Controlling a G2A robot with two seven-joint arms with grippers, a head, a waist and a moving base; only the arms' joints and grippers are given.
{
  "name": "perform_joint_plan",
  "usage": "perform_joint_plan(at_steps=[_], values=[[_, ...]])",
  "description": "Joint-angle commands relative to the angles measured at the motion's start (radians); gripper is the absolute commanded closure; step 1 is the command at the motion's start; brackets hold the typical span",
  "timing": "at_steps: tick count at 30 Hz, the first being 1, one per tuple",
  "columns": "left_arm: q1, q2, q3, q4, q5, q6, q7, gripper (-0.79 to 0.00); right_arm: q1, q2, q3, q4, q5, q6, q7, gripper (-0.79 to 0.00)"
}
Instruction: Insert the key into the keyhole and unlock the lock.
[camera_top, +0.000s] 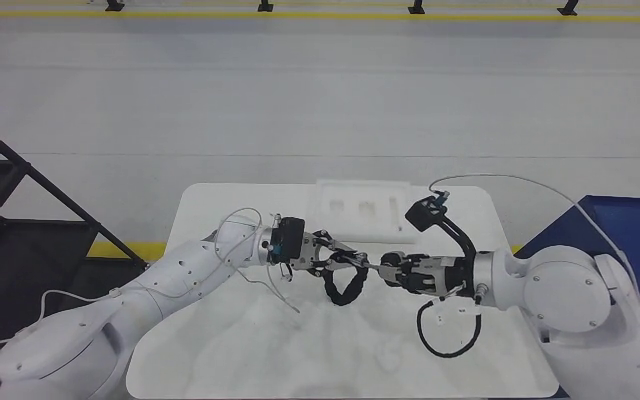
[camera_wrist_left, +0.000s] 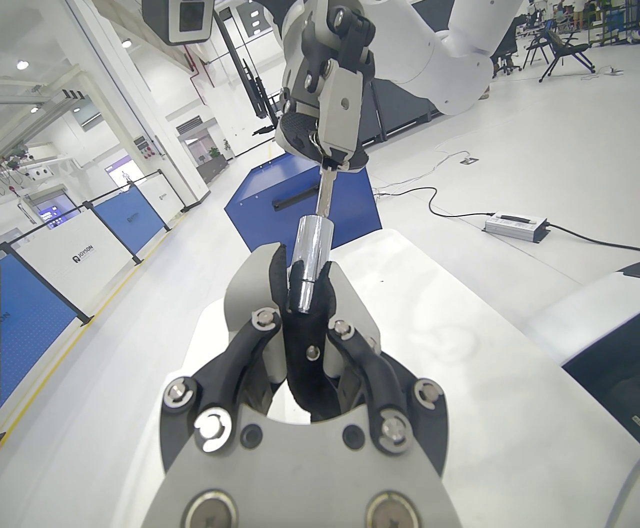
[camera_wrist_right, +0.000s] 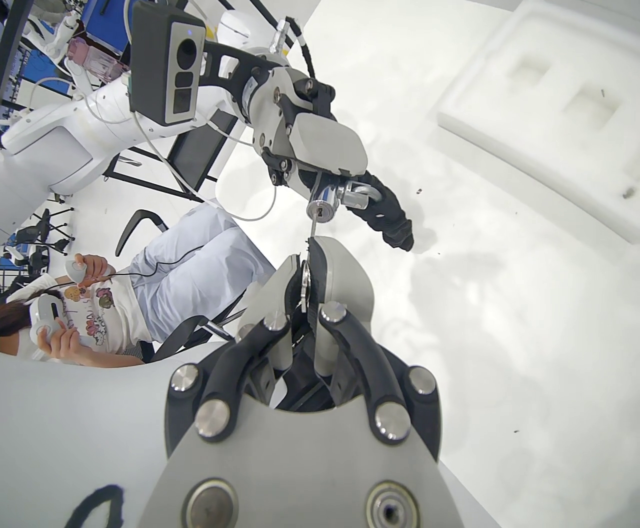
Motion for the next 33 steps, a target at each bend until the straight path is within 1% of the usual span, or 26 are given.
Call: perform_joint_plan(at_steps=[1,26,33], values=[[-0.002,0.001,0.003,-0.001,-0.001,0.0,0.0,0.0,0.001,0.001,-0.002,0.0,-0.003,0.002,0.001,0.0],[-0.027,0.011,0.044,-0.027,-0.017,0.002,0.002,0.0,0.023,0.011,-0.046,0.019,-0.013,-0.003,-0.013,0.0],[-0.031,0.011,0.044,-0.04,-0.02,-0.002,-0.002,0.0,0.032,0.012,-0.064,0.027,-0.012,-0.001,-0.02,0.0]])
